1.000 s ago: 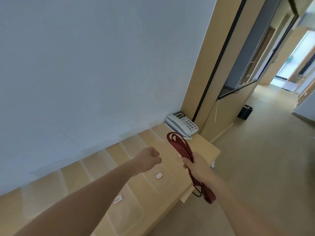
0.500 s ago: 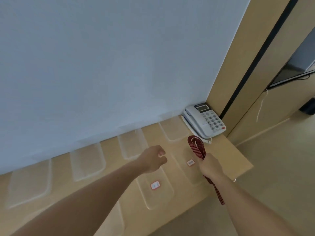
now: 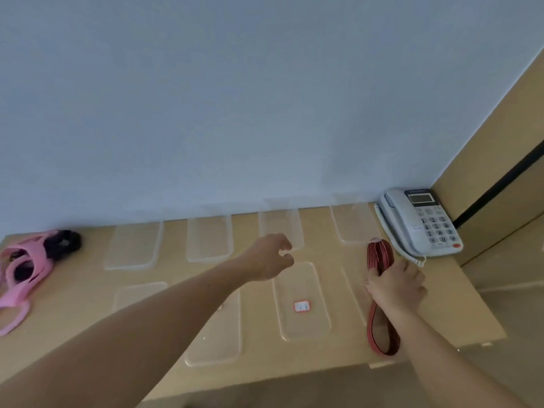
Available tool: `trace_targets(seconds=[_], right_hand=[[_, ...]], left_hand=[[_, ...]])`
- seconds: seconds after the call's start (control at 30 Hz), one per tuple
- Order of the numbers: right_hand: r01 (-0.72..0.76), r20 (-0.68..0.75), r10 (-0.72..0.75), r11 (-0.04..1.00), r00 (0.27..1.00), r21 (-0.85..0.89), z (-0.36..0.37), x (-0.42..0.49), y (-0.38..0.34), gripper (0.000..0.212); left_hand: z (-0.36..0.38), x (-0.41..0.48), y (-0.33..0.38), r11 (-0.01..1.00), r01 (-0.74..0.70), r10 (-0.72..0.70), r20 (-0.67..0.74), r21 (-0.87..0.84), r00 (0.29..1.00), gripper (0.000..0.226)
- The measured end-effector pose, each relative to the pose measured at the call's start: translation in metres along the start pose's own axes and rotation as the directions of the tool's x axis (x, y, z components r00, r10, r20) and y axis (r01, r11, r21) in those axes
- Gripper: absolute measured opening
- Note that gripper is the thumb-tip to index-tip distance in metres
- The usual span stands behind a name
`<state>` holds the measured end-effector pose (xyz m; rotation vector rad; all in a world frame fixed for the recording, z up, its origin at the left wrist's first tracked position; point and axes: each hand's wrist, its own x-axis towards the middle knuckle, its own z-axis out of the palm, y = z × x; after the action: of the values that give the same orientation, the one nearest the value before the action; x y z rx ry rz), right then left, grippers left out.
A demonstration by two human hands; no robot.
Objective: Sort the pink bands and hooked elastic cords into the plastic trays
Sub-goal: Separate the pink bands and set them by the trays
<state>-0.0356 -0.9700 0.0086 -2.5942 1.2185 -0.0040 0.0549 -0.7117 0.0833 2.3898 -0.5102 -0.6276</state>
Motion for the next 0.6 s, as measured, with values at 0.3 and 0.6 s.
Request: trace_targets(seconds=[0.3,0.6], right_hand=[[0.650,0.010,-0.654,0.754,0.756,0.095,0.017,-0.137,-0.209,0.043],[0.809,0.291,-0.821,0.553,0.491,0.196,0.096,-0.320,-0.410,0.046]], left_hand=[[-0.099,-0.083,-0.139,0.992,0.093,-0.108,-0.198,-0.085,0.974,0.037],[-0.208,-0.214,-0.370,0.920,0.334,-0.388,-0.357,-0.204,0.850,0.035]])
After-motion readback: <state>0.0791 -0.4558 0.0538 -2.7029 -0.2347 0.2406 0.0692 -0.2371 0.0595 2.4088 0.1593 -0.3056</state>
